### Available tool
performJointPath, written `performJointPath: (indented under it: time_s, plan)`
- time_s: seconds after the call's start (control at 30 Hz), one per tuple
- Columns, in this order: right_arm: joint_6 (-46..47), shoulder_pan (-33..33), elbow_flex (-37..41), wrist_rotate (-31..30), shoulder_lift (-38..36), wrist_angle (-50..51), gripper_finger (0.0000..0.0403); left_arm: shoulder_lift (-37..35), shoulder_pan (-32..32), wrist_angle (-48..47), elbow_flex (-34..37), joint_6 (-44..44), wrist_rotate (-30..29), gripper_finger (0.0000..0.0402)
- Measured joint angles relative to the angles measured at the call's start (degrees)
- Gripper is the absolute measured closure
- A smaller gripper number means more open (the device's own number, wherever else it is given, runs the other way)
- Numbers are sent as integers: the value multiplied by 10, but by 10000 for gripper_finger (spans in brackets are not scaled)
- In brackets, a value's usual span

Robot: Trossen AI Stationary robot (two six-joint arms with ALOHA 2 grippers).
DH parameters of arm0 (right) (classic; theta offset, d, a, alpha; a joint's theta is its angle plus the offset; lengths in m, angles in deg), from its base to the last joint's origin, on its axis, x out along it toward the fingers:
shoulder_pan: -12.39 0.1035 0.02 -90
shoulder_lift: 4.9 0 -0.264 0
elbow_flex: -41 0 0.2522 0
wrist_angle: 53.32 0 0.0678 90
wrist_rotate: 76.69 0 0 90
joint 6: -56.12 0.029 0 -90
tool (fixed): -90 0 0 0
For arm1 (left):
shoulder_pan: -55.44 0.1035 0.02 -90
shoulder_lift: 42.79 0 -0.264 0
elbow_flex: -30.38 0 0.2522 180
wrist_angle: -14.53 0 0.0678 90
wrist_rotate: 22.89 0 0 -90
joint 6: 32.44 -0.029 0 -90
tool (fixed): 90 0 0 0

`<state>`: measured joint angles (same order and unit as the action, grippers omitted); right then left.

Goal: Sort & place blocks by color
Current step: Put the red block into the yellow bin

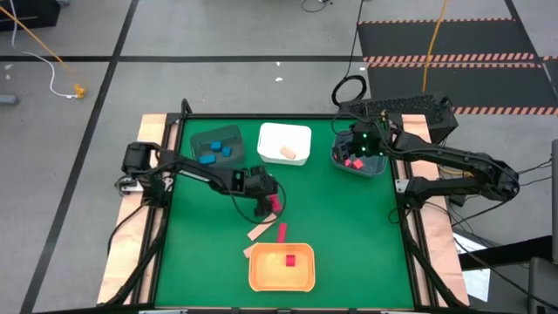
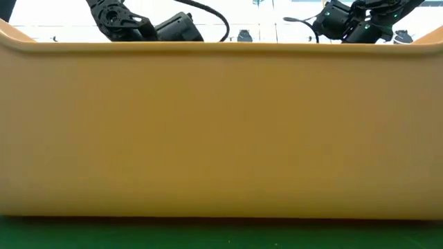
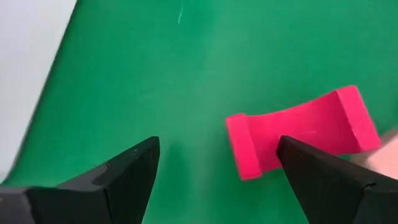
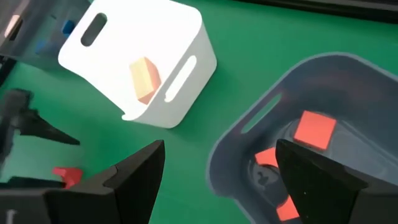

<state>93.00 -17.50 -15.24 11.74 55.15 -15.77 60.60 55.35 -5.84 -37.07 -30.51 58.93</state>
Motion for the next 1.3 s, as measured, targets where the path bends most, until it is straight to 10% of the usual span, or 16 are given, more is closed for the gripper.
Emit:
performJointPath:
  time_s: [0.2,0.53,0.87,1.3]
  plan:
    - [0,0,0,1,0,0,108,12,-3,39,0,34,23,124]
    - [0,0,0,0,0,0,108,11,3,45,0,125,95,366]
    - [10,0,0,4,0,0,108,3,5,83,2,195,99,366]
    - [64,0,1,169,0,-41,108,-27,14,148,1,197,82,366]
